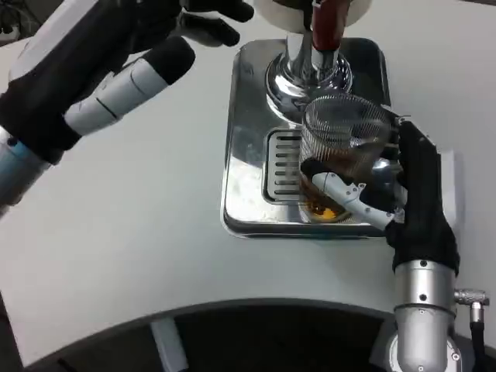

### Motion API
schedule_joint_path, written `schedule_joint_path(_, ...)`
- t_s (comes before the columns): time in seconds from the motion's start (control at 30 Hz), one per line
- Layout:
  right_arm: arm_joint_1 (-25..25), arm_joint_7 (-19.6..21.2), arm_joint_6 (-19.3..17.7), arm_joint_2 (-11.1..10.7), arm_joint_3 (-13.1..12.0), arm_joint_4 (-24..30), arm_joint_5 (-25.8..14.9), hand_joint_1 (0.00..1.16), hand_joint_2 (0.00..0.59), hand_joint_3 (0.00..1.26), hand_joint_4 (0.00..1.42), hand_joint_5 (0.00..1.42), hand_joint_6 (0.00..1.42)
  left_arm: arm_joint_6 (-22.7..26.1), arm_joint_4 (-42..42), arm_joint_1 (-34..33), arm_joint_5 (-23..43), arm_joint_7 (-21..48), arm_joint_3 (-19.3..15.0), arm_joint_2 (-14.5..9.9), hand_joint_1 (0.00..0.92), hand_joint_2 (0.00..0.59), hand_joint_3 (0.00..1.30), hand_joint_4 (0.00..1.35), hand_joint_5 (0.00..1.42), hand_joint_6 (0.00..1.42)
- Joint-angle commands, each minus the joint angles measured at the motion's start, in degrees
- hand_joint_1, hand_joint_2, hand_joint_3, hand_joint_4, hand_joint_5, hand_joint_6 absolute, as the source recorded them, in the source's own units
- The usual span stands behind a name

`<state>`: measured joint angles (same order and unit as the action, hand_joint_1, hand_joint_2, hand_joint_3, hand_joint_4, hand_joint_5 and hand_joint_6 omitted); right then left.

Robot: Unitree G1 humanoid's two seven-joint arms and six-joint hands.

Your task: Grasp the cup under the faucet to collect the drink, then remove the cup.

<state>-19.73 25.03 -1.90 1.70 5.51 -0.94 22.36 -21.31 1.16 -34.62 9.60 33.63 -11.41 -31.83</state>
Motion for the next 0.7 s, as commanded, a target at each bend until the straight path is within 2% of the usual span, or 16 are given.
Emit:
schedule_joint_path(0.03,2.51,-0.7,-0.61,-0.01,-0.3,4.39,0.23,0.97,0.149,0.68,0.77,0.97,0.88,0.64,-1.55,3.47,-0.11,-1.5,-1.14,-0.69,0.0,0.12,0.26,0.31,0.39,0.37)
schedule_joint_path(0.27,5.94,-2.21,-0.24,-0.49,-0.89,8.17,0.3,0.98,0.134,0.71,0.82,1.02,0.97,0.85,-2.84,6.55,-1.0,-2.85,-1.32,-0.55,0.0,0.129,0.26,0.32,0.39,0.37)
schedule_joint_path(0.7,10.32,-3.17,-0.54,-0.09,-1.43,13.3,0.5,0.98,0.132,0.74,0.86,1.07,1.02,1.2,-5.0,12.12,-2.81,-4.65,-1.29,-0.71,0.0,0.13,0.26,0.32,0.39,0.38)
